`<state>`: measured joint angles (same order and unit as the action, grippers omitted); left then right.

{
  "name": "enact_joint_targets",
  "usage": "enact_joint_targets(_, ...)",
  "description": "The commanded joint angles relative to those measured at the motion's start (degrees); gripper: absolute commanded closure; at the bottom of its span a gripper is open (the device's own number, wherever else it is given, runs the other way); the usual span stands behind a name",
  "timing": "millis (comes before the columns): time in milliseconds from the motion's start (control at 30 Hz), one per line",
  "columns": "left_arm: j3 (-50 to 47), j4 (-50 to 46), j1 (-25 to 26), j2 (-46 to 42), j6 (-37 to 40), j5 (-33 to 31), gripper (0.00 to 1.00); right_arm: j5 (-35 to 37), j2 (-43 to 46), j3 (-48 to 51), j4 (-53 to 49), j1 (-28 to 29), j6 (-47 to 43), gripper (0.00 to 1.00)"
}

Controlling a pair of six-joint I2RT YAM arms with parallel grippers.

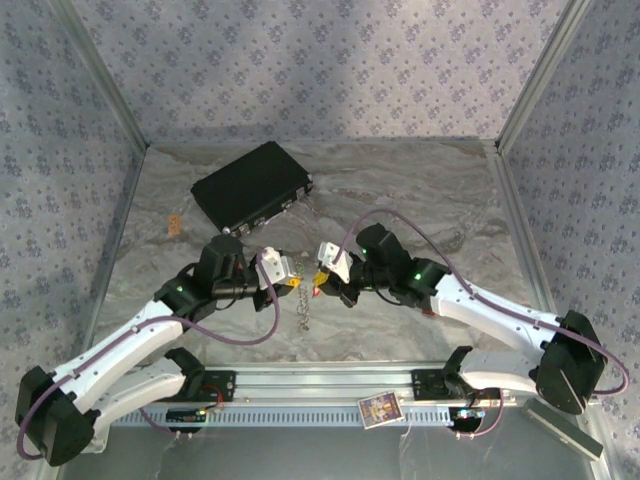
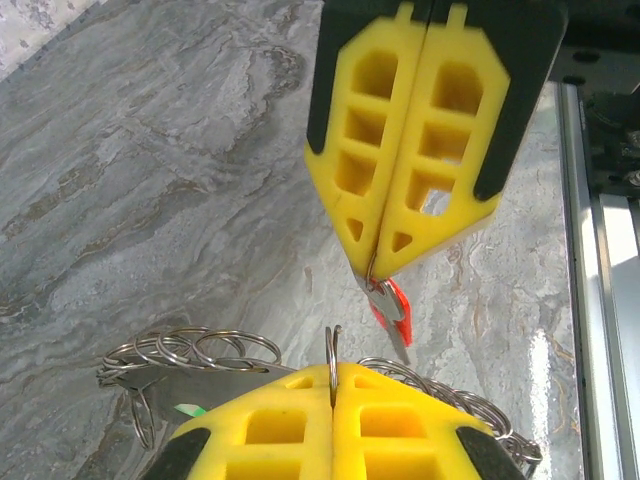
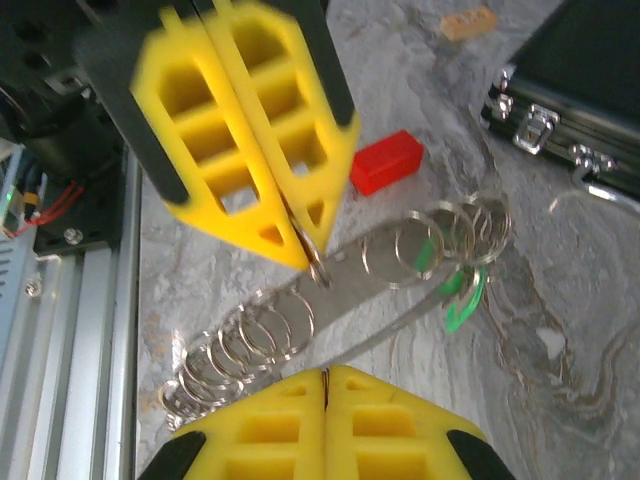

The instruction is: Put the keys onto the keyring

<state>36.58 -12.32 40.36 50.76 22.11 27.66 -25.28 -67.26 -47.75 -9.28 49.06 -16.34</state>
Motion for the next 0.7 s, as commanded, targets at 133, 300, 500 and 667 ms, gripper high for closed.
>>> enact_joint_targets(133, 2.3, -0.1, 0.9, 0.7, 1.8, 2.1, 1.00, -5.8, -0.8, -3.4, 0.5, -0.3, -2.1, 1.00)
enact_joint_targets(300, 2.4, -0.2, 0.9, 0.9, 1.9, 2.2, 1.00, -6.2, -1.8, -3.8, 0.5, -0.1, -2.3, 1.00)
enact_joint_targets(500, 2.4, -0.1, 1.0, 1.0, 2.0, 2.8, 1.00, -5.2, -2.7, -4.2, 1.1, 0.2, -2.1, 1.00)
enact_joint_targets(667, 2.4, -0.1, 1.1, 1.0, 2.0, 3.1, 1.00, -5.0, -3.6, -4.5, 1.5, 0.3, -2.0, 1.00)
